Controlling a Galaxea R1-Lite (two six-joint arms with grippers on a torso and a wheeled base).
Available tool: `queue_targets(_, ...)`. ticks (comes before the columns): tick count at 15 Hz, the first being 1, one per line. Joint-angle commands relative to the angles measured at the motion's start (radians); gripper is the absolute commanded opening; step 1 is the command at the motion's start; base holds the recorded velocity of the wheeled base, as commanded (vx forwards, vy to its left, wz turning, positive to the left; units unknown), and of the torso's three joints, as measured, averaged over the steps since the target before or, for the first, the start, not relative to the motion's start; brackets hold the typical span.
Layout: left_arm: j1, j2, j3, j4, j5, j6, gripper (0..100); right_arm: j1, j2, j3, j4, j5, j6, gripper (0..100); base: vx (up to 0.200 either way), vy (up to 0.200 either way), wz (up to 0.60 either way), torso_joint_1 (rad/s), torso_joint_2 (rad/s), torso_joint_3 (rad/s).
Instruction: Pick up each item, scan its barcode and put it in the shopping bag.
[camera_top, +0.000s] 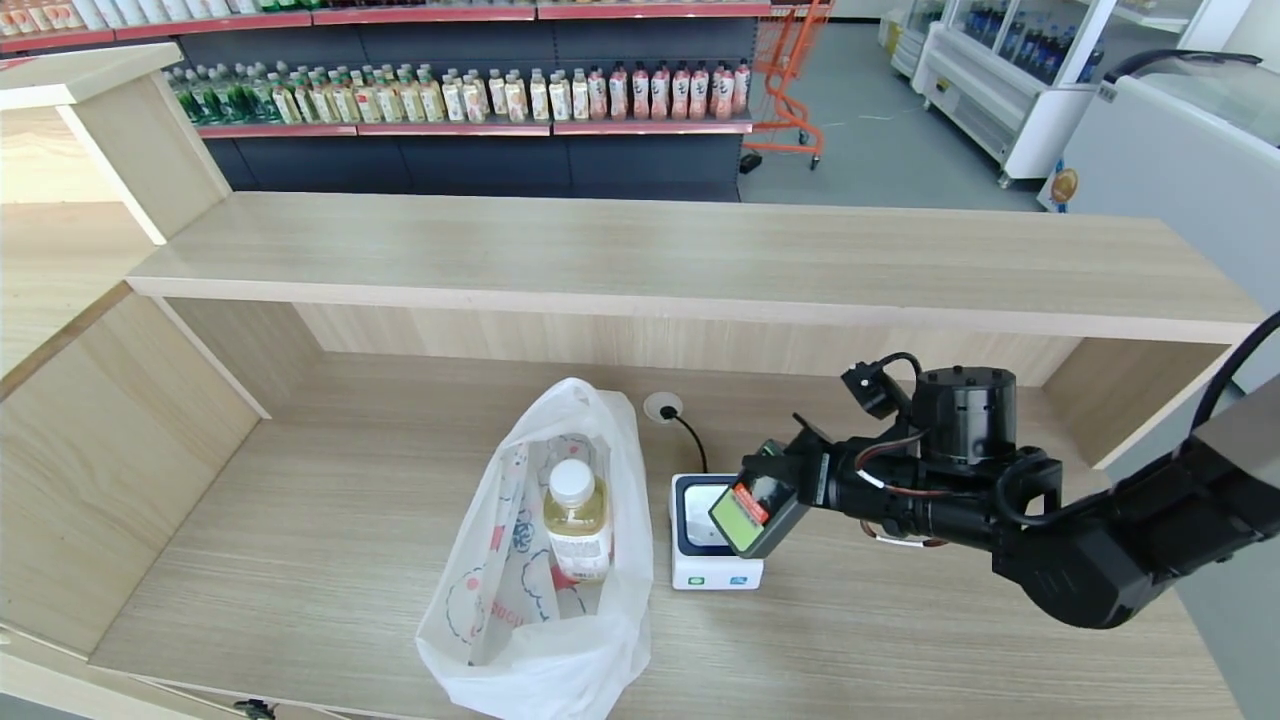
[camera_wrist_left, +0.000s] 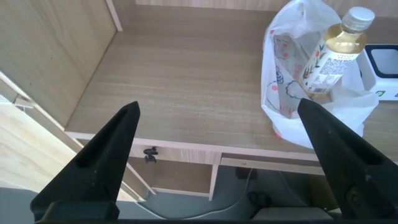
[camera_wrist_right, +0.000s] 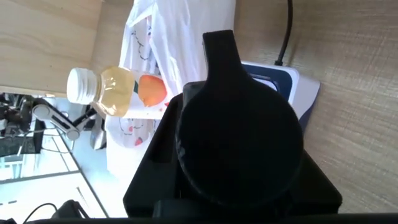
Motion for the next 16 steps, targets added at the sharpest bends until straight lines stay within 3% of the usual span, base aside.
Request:
queue_targets(1, 0.001, 0.0, 0.0, 0.0, 0.0, 0.0, 100, 0.009, 0.059, -0.054, -0.001, -0.002, -0.001, 0, 0.0, 0.0, 0.0, 0.0, 0.0, 0.0)
queue_targets(13, 0.001, 0.0, 0.0, 0.0, 0.0, 0.0, 100, 0.028, 0.134, -0.088, -0.038, -0.005, -0.055, 0, 0.0, 0.0, 0.0, 0.0, 0.0, 0.0)
queue_targets(16, 0.001, 0.0, 0.0, 0.0, 0.0, 0.0, 100, 0.029, -0.007, -0.059, -0.027, 0.004, 0.06, 0, 0.0, 0.0, 0.0, 0.0, 0.0, 0.0)
